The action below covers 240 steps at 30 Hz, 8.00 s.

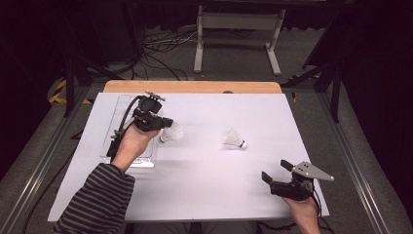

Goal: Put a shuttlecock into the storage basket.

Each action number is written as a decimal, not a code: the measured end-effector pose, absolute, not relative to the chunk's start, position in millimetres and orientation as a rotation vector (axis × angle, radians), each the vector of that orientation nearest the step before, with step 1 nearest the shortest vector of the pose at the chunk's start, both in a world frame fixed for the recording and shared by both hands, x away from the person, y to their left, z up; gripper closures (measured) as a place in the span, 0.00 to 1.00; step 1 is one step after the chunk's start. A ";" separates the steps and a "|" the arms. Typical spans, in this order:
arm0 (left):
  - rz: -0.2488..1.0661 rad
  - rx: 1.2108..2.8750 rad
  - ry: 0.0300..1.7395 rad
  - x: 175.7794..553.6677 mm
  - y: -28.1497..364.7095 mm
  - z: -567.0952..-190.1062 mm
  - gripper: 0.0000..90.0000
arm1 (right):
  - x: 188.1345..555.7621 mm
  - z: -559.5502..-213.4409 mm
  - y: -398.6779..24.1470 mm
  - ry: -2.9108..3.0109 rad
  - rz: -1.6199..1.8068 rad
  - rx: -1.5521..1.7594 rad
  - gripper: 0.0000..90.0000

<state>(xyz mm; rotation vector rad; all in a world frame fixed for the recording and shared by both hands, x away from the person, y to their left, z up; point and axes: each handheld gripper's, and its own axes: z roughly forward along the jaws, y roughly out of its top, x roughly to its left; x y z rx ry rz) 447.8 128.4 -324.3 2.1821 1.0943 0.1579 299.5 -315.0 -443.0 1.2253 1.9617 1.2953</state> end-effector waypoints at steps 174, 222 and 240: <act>0.331 1.919 1.657 513.8 242.6 -373.4 0.88 | 299.3 -442.5 -313.4 1.965 1.283 1.211 0.12; 0.450 1.908 1.405 463.4 232.3 -354.0 0.35 | 299.1 -441.8 -311.7 1.963 1.278 1.205 0.12; 0.459 1.897 1.316 435.4 234.9 -355.7 0.34 | 299.3 -441.7 -311.5 1.963 1.279 1.205 0.12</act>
